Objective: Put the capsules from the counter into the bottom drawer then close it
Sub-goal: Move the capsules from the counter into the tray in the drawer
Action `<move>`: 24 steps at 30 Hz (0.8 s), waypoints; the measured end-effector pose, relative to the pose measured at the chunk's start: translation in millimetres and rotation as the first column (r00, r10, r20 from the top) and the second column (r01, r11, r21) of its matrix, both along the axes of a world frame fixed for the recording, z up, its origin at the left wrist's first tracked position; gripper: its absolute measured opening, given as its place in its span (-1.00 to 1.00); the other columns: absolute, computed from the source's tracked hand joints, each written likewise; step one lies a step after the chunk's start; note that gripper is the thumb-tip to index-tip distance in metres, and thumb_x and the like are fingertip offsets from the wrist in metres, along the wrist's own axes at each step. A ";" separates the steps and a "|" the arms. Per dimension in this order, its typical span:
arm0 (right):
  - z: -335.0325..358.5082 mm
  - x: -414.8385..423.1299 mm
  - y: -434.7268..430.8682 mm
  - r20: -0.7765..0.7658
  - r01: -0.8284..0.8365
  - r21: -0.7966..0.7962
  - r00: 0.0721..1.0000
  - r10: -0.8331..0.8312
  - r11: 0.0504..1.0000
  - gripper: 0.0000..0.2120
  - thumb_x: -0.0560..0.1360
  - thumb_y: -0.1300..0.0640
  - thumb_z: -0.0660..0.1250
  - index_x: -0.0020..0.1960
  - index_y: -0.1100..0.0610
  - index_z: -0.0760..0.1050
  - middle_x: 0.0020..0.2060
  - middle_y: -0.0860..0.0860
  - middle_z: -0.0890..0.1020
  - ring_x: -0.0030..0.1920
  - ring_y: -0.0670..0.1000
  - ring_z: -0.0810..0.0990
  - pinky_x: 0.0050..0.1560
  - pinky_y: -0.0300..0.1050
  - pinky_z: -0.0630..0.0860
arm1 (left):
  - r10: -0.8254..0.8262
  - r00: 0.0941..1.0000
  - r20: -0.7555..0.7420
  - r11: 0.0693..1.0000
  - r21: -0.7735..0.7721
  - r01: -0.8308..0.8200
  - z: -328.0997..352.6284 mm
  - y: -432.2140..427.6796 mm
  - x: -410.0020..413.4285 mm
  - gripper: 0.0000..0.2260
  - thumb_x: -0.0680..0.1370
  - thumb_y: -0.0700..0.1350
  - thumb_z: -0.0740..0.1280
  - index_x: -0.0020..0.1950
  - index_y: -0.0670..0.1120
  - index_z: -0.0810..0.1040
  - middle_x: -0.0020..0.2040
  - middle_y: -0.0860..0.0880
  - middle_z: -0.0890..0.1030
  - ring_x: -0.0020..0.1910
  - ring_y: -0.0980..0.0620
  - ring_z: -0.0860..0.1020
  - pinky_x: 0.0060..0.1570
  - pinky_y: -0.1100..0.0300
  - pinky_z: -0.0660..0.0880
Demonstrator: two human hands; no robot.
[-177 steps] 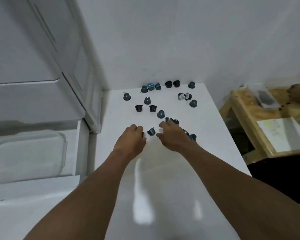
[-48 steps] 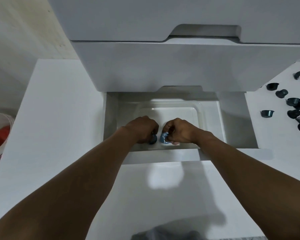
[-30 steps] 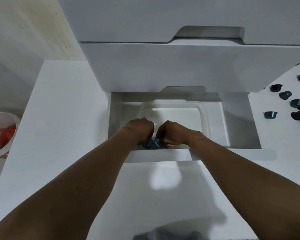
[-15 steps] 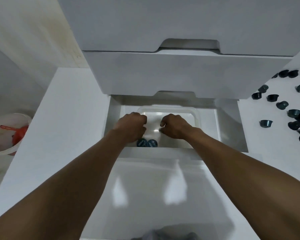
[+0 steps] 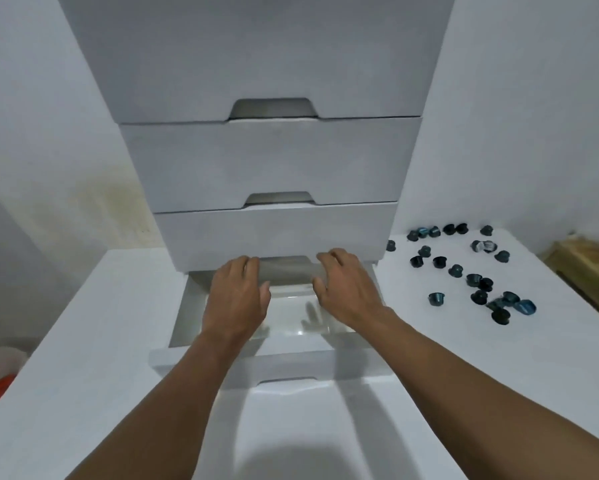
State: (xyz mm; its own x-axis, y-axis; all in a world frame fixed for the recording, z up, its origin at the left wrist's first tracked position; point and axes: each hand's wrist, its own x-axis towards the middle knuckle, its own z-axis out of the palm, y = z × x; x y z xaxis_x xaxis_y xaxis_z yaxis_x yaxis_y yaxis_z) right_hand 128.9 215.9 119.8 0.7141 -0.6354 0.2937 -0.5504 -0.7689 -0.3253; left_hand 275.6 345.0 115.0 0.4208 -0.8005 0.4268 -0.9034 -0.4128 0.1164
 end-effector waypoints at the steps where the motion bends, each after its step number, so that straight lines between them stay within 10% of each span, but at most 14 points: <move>1: 4.9 -14.7 5.4 0.019 0.027 -0.013 0.999 -0.027 1.000 -0.59 0.55 0.04 0.25 0.35 0.18 0.37 0.27 0.14 0.45 0.26 0.16 0.41 0.23 0.00 0.42 | -0.026 1.000 0.007 0.999 -0.022 0.026 4.9 1.5 -11.4 -0.66 0.41 -0.13 0.44 0.12 -0.24 0.52 0.01 -0.22 0.59 -0.03 -0.23 0.56 0.02 -0.04 0.53; 24: 7.4 -330.3 -58.7 0.045 0.411 0.036 0.910 -0.412 0.911 -0.67 0.57 0.05 0.19 0.29 0.15 0.40 0.20 0.05 0.47 0.16 0.08 0.45 0.10 -0.13 0.39 | -0.393 0.920 0.013 0.918 -0.054 0.393 25.1 -117.7 -287.6 -0.82 0.38 -0.16 0.46 -0.09 -0.18 0.56 -0.21 -0.09 0.57 -0.29 -0.11 0.55 -0.39 0.10 0.51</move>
